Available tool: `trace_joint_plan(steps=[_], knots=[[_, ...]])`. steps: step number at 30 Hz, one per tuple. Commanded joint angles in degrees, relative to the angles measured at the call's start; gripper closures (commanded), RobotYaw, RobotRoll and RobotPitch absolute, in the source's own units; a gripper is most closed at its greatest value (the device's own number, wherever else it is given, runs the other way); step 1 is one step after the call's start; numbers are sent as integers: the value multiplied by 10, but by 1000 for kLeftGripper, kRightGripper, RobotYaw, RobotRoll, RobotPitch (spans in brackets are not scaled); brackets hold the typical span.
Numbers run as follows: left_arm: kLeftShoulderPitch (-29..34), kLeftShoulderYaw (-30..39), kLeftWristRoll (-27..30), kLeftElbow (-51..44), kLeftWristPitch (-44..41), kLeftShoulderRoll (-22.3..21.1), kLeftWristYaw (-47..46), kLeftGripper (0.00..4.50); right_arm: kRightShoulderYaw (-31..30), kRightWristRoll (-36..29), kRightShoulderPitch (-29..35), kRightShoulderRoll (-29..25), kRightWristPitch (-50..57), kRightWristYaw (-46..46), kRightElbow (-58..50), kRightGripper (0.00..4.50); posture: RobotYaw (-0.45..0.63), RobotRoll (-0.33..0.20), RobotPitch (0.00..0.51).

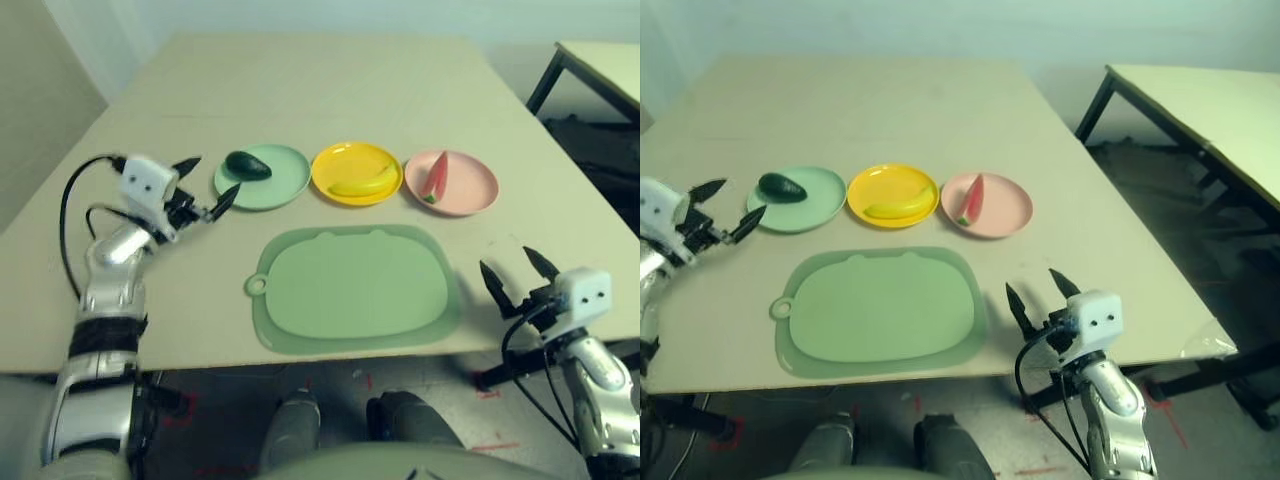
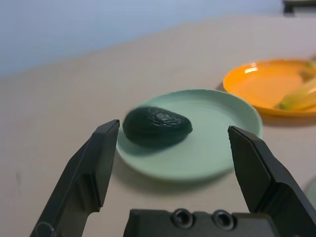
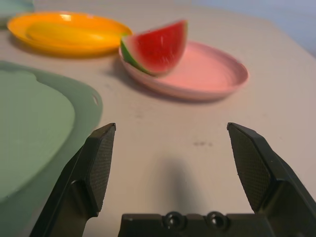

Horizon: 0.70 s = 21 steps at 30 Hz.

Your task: Place the fruits into color-matched plates.

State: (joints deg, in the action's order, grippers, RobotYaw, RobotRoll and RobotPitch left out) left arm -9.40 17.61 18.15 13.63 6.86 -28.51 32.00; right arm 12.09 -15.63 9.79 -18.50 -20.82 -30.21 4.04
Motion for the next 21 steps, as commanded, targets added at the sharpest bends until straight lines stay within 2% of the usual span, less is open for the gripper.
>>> trace_joint_plan(steps=[1,4,9,15,21], knots=[[40,8,21,-30,-28,39,-32,34,1,-6,0,9,-50,-9,-3,0,58,0,83],[74,9,24,-20,-16,78,-49,34,-7,-3,1,14,-72,-12,-19,0,52,0,84],[109,8,18,11,1,107,-56,34,-16,-4,11,20,-54,-5,-44,0,59,0,89],[127,8,20,0,2,103,-54,34,-23,12,18,28,-39,15,-65,0,79,0,88],[136,7,10,-25,2,91,-57,34,-24,29,8,68,-9,82,-92,0,115,0,84]])
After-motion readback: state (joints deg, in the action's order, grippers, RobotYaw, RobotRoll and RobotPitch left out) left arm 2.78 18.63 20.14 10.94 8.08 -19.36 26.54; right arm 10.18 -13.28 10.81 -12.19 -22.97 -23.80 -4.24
